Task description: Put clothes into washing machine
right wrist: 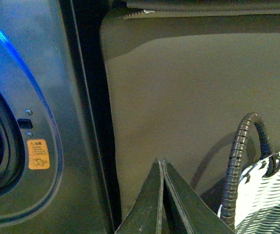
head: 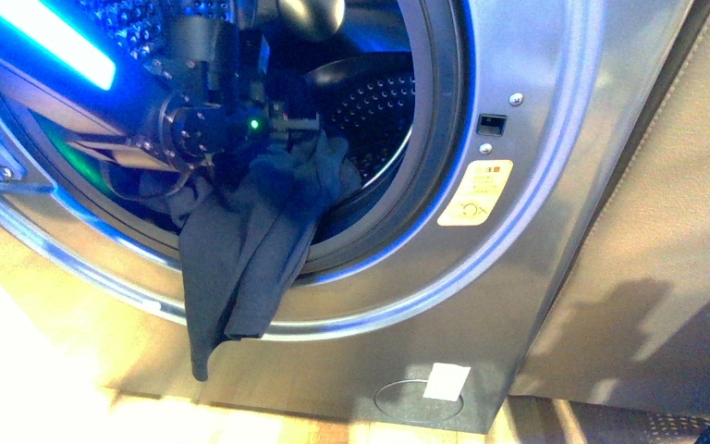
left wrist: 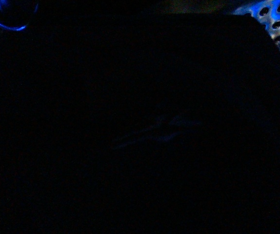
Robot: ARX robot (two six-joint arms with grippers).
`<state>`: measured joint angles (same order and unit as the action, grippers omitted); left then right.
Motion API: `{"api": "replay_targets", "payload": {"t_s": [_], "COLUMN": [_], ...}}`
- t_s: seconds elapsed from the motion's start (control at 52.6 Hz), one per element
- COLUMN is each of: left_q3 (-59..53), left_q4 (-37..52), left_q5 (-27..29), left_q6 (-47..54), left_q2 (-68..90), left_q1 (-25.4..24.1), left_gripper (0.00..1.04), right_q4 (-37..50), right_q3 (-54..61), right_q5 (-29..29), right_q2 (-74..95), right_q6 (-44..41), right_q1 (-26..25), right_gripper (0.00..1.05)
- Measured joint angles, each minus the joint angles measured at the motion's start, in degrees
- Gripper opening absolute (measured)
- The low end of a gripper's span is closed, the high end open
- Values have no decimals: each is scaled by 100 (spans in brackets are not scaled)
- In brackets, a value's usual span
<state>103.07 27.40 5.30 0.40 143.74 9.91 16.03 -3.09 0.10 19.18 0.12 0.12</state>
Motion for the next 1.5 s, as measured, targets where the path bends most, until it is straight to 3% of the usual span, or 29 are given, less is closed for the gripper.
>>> {"api": "replay_targets", "payload": {"t_s": [0.057,0.342,0.57,0.665,0.779,1.216,1.501], "left_q3": [94,352,-442,-1012,-1768,-4614,-5593], "left_q4": [-96,-378,-79,162,492,1268,1038], "left_q5": [28,160,157,114,46,-597,-1021], "left_q6": [0,-2,-4,0,42,22,24], "left_q2": [7,11,-249,-564,-1073,-3324,-5018], "left_q1": [0,-17,-46,-52,-57,7,24], "left_gripper": [18,62,100,98,98,98,98], "right_q4": [-59,-190,-479,-579,-1561,-1600,-1600], "right_q3": [31,284,284,284,280,280,280], "right_q5": [0,-2,0,0,-2,-2,-2], "right_q2": [-90,-505,-826,-916,-1779,-1893,-1893], "right_q6": [0,-4,-2,-2,-4,-4,-4], "right_q1": [0,0,0,0,0,0,0], "right_gripper": [2,2,2,2,2,2,2]}}
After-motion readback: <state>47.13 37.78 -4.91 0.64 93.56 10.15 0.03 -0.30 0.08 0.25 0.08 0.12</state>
